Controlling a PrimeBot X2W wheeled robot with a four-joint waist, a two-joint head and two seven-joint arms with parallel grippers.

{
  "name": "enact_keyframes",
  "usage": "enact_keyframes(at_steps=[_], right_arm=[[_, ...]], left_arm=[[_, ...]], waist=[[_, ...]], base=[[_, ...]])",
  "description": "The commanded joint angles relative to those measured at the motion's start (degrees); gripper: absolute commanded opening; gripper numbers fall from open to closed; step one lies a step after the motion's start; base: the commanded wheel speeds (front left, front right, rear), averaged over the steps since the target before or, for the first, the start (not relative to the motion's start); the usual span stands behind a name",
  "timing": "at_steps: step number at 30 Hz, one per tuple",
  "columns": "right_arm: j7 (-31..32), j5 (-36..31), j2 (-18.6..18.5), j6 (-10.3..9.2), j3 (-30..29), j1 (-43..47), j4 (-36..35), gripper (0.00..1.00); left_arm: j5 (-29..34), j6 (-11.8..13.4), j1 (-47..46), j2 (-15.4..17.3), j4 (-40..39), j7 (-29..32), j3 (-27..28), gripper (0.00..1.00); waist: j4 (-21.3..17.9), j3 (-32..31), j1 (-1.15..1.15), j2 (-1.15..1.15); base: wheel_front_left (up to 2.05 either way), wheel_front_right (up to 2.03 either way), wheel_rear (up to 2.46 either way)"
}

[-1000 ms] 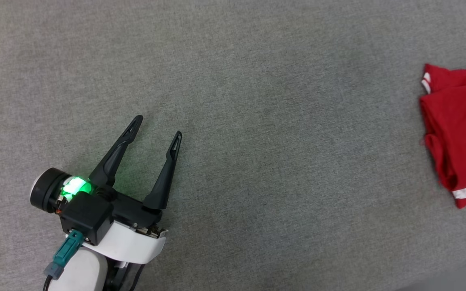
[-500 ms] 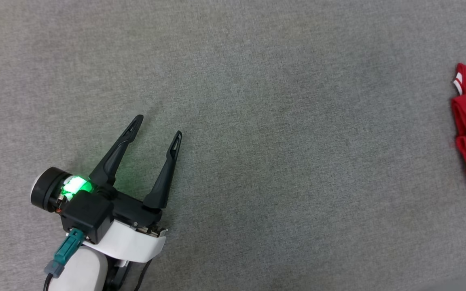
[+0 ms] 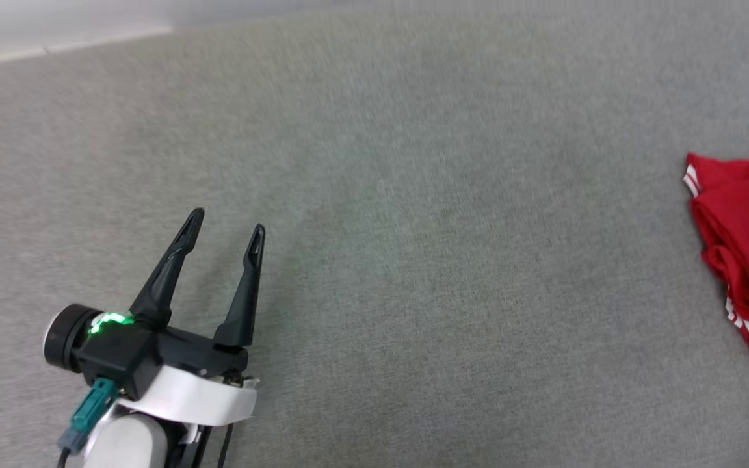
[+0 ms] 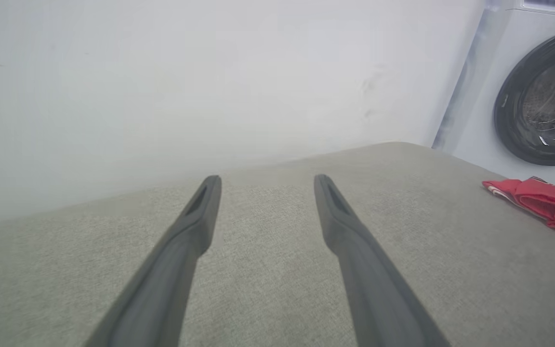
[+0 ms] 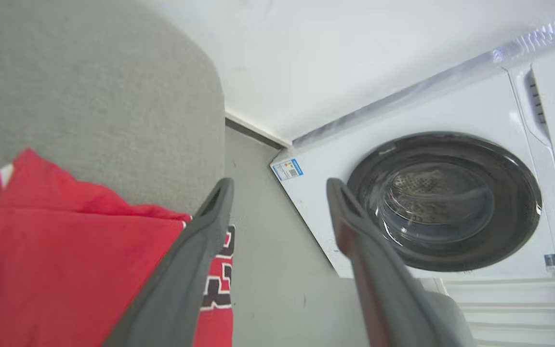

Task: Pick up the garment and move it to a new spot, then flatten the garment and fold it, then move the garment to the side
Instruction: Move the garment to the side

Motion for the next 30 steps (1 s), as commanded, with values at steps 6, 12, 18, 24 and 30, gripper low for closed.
enact_keyframes(at_steps=[6,12,18,24,30], right_arm=[[-4.50,3.60,7.44,-0.08,-4.38,6.09,-11.29,1.00],[-8.56,6.82,17.82,-0.06,-6.88,13.73,-22.90,1.00],[-13.50,9.68,26.54,-0.06,-6.99,21.25,-28.22,1.00],[-19.15,13.83,31.72,-0.06,-5.59,27.07,-27.02,1.00],[-23.43,15.72,33.91,-0.06,-3.65,30.80,-24.87,1.00]], left_arm=[[0.43,-0.03,3.74,-2.34,0.03,-0.11,4.39,1.00],[0.96,0.07,7.15,-4.94,0.51,-0.12,8.78,1.00],[1.33,0.25,9.39,-6.46,2.07,-0.12,11.11,1.00],[1.12,0.12,10.90,-7.29,2.98,-0.12,12.00,1.00],[1.20,0.03,11.75,-7.91,3.64,-0.12,12.68,1.00]], waist=[[4.05,-8.42,0.00,0.00],[6.38,-12.63,0.00,0.00],[8.48,-15.31,0.00,0.00],[9.75,-16.92,0.00,0.00],[9.96,-17.44,0.00,0.00]], base=[[0.00,0.00,0.00],[0.00,0.00,0.00],[0.00,0.00,0.00],[0.00,0.00,0.00],[0.00,0.00,0.00]])
